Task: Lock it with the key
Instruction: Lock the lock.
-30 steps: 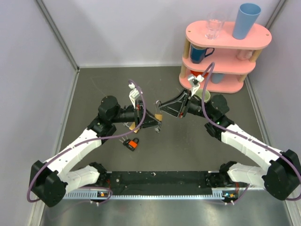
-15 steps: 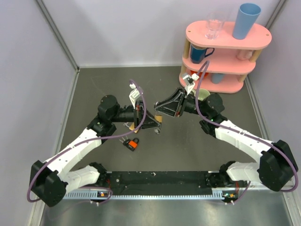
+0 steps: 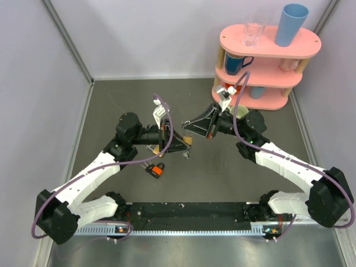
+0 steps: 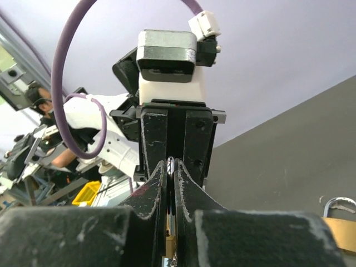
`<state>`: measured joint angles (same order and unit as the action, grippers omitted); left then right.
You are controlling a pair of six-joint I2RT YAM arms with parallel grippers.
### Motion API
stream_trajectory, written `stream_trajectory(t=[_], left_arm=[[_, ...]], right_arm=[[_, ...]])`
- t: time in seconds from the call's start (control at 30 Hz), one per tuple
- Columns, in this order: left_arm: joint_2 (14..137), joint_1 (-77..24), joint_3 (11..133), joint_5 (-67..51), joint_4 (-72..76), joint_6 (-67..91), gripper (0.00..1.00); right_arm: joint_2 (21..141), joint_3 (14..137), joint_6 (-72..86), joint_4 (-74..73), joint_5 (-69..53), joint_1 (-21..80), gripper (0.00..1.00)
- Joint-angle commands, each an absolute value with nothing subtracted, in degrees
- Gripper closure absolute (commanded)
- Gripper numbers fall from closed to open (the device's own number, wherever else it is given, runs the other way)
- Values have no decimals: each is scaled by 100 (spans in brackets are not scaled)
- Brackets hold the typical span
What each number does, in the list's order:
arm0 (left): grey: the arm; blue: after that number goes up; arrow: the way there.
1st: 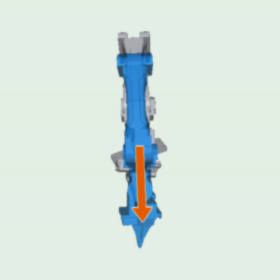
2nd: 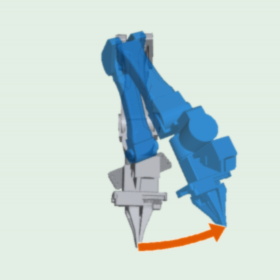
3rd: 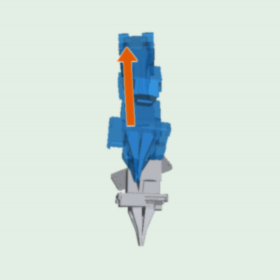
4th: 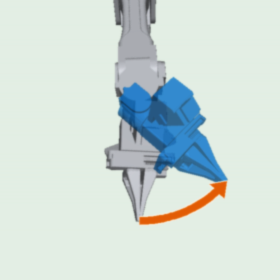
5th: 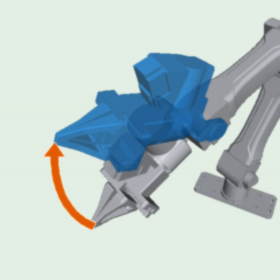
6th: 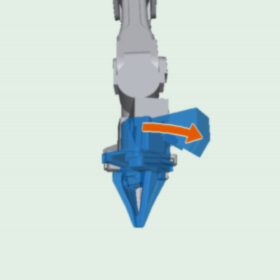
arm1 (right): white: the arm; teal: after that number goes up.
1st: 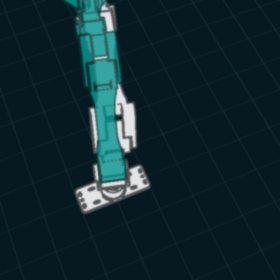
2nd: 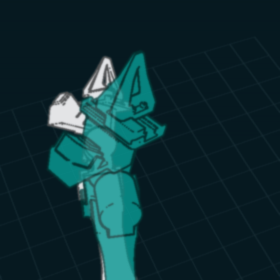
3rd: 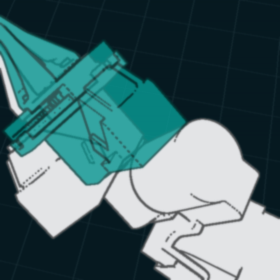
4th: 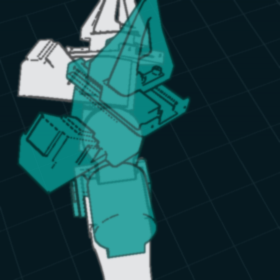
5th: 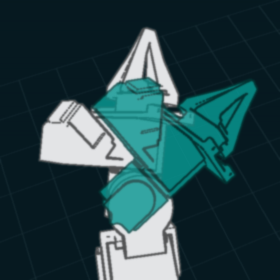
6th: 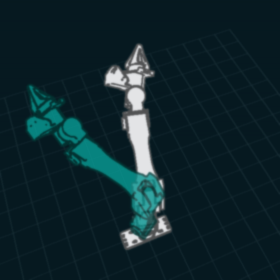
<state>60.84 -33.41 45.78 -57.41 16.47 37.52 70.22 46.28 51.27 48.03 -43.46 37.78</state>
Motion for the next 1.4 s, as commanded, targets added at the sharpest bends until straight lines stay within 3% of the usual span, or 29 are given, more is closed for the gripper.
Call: stream_trajectory(t=[0.0, 0.03, 0.23, 0.47, 0.77, 0.93, 1.33, 1.37], left_arm=[[5801, -3322, 4834, -5406, 1810, 3560, 84], [5740, -3322, 4834, -5379, 1811, 3533, 70], [5669, -3322, 4948, -5361, 1872, 3472, 27], [5880, -3322, 5211, -5432, 1934, 3472, 19], [6240, -3340, 5975, -5177, 1276, 3077, 18], [6495, -3445, 6231, -5159, 923, 2848, 34], [6829, -3770, 6311, -5159, 905, 2768, 57], [6838, -3779, 6302, -5159, 949, 2786, 62]], right_arm=[[6488, 4852, 4677, 4458, -3886, 3867, 100], [6408, 4808, 4632, 4395, -3806, 3867, 100], [5854, 4536, 4526, 4324, -3130, 3867, 100], [5581, 4395, 4553, 4157, -2734, 3867, 100], [5537, 4386, 4526, 3973, -2549, 3867, 100], [5537, 4394, 4509, 3938, -2514, 3876, 100], [5432, 4315, 4447, 3858, -2364, 3876, 100], [5440, 4298, 4439, 3876, -2364, 3876, 100]])
